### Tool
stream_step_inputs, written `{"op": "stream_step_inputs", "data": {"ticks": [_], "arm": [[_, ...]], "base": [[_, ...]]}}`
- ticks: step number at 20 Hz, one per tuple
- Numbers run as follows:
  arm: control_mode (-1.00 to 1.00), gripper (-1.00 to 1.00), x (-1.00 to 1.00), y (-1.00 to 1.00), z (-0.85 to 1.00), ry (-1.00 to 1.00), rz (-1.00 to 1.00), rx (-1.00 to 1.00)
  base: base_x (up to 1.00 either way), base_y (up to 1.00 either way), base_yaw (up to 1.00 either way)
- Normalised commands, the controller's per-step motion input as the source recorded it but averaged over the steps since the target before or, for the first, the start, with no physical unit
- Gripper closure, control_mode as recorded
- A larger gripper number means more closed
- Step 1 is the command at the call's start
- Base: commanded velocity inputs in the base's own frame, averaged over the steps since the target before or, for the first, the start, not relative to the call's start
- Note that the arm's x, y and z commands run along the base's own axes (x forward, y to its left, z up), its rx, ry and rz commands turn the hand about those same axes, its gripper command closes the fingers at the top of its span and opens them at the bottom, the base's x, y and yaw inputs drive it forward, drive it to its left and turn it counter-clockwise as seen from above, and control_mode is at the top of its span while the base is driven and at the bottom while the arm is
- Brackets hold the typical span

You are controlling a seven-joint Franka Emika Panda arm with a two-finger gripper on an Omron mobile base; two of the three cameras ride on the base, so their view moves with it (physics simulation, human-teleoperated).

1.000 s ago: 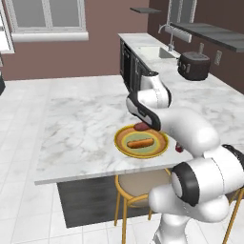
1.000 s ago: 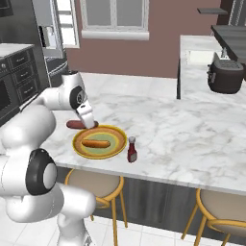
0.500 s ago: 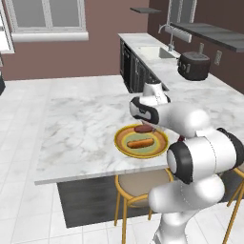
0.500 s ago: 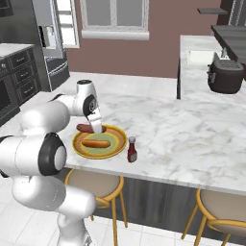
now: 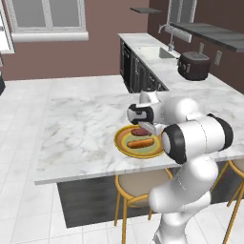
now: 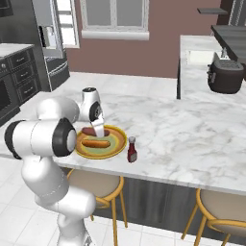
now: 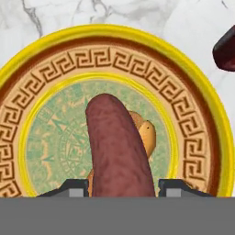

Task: Move the hot dog bun to the plate on the dining table and place the condiment next to that plate. Then navigate to the fridge and take the sausage and place it on the plate as well.

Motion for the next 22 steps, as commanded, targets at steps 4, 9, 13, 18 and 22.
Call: {"op": "stream_step_inputs", "data": {"ticks": [4,9,13,18,22], "arm": [[-1.00,1.00,0.42,0.00,-0.38,0.00,-0.07,0.00],[-1.00,1.00,0.29,0.00,-0.31,0.00,-0.07,0.00],[-1.00,1.00,0.26,0.00,-0.26,-0.01,-0.08,0.00],[-1.00,1.00,0.25,0.01,-0.23,-0.01,-0.08,0.00],[-1.00,1.00,0.21,0.00,-0.24,0.00,-0.07,0.00]], "base": [[0.00,0.00,0.00],[0.00,0.00,0.00],[0.00,0.00,0.00],[0.00,0.00,0.00],[0.00,0.00,0.00]]}}
